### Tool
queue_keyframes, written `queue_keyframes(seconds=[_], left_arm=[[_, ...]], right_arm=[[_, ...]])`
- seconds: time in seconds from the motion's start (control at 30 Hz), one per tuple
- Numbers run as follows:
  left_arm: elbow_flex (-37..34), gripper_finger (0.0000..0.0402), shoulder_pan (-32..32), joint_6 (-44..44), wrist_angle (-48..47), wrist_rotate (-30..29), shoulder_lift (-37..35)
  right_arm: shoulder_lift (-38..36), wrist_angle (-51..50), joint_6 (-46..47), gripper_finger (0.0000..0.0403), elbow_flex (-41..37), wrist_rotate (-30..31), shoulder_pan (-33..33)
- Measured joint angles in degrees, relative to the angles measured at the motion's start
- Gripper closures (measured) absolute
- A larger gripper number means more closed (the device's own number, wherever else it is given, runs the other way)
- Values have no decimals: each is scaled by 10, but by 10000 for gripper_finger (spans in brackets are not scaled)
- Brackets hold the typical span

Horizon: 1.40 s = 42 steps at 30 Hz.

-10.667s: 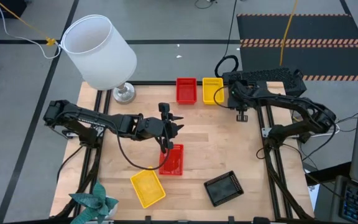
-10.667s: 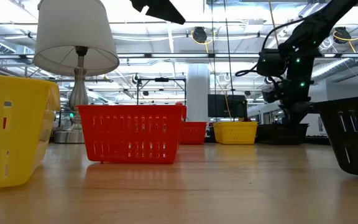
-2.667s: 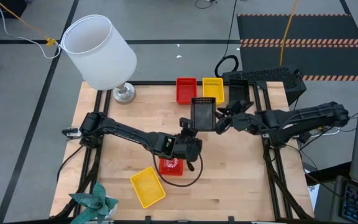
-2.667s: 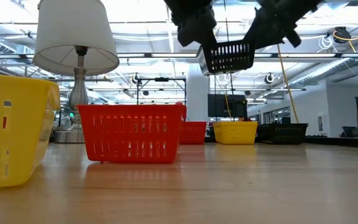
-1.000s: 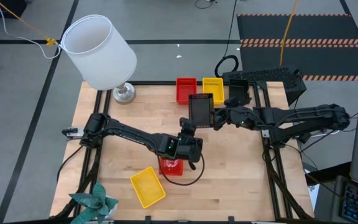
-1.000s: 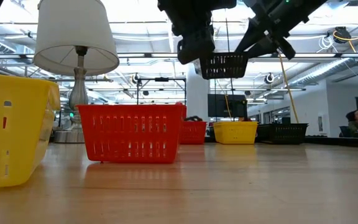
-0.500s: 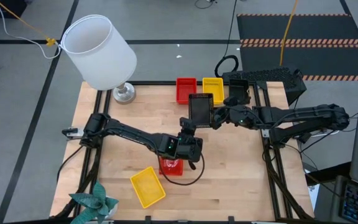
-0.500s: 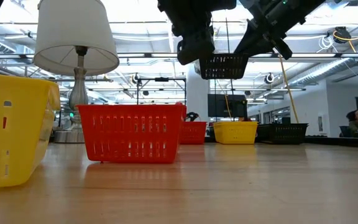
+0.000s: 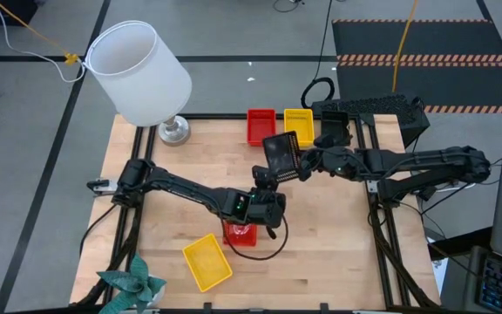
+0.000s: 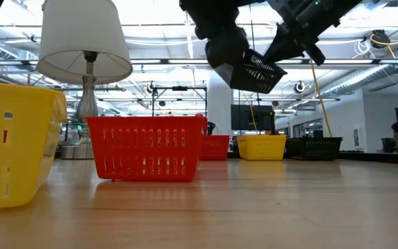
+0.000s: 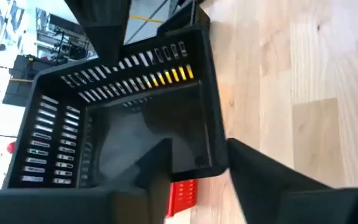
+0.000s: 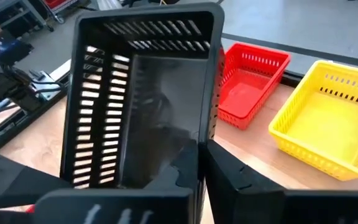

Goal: Stack baskets by color
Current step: Stack the bottom black bin on top of the black bin

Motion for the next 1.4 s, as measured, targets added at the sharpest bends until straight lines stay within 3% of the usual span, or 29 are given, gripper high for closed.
queue_keyframes(seconds=[0.13, 0.3, 0.6, 0.83, 1.2, 1.4], left_arm=[[0, 199, -14, -6, -12, 8, -10], [0, 180, -42, -45, -49, 47, -59], [1, 206, -68, -232, -234, 52, -159], [1, 234, -73, -406, -400, 57, -194], [0, 243, -74, -449, -434, 59, -194], [0, 243, -74, -448, -434, 59, -194]], right_arm=[[-14, -6, -3, 395, 0, -2, -8], [-47, -34, -1, 395, 0, -2, -33], [-81, -224, 30, 396, 80, -1, -103], [-76, -347, 45, 396, 152, -6, -198], [-47, -348, -38, 396, 200, -179, -425], [0, -363, -69, 396, 200, -211, -511]])
